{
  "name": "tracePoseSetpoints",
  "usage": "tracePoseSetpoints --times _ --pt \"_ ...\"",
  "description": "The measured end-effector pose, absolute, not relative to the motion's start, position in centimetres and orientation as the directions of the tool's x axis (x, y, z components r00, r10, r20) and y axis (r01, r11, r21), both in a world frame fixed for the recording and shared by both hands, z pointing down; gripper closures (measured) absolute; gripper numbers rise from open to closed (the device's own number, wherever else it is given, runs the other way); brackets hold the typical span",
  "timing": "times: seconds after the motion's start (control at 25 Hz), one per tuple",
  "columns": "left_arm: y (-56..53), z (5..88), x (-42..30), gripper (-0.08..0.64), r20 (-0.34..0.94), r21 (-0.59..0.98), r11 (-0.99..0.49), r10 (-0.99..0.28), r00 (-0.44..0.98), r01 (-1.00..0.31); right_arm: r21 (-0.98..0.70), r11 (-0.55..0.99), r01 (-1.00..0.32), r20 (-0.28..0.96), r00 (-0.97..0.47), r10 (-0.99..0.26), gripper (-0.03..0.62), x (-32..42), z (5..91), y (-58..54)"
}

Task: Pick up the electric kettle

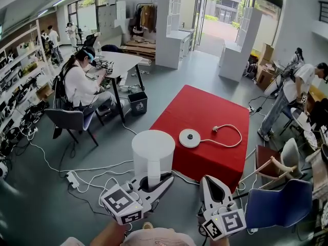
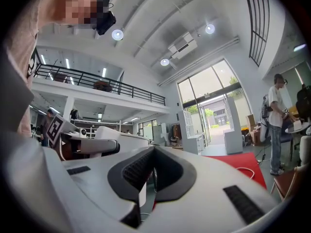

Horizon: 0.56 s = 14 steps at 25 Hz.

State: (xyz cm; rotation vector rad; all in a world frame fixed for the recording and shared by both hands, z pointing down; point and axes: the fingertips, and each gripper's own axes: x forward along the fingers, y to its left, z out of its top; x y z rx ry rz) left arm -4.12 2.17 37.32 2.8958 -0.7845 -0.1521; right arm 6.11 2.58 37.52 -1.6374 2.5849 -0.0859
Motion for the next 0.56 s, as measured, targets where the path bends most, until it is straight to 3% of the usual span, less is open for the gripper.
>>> tracePoseSetpoints --times 0.56 --pt "2.3 37.4 -1.9 0.517 -0.059 0.149 -0.859 -0.502 0.863 -0.49 -0.096 0.431 -0.897 -0.053 -0.427 -0.903 0.575 8.1 37.8 2.7"
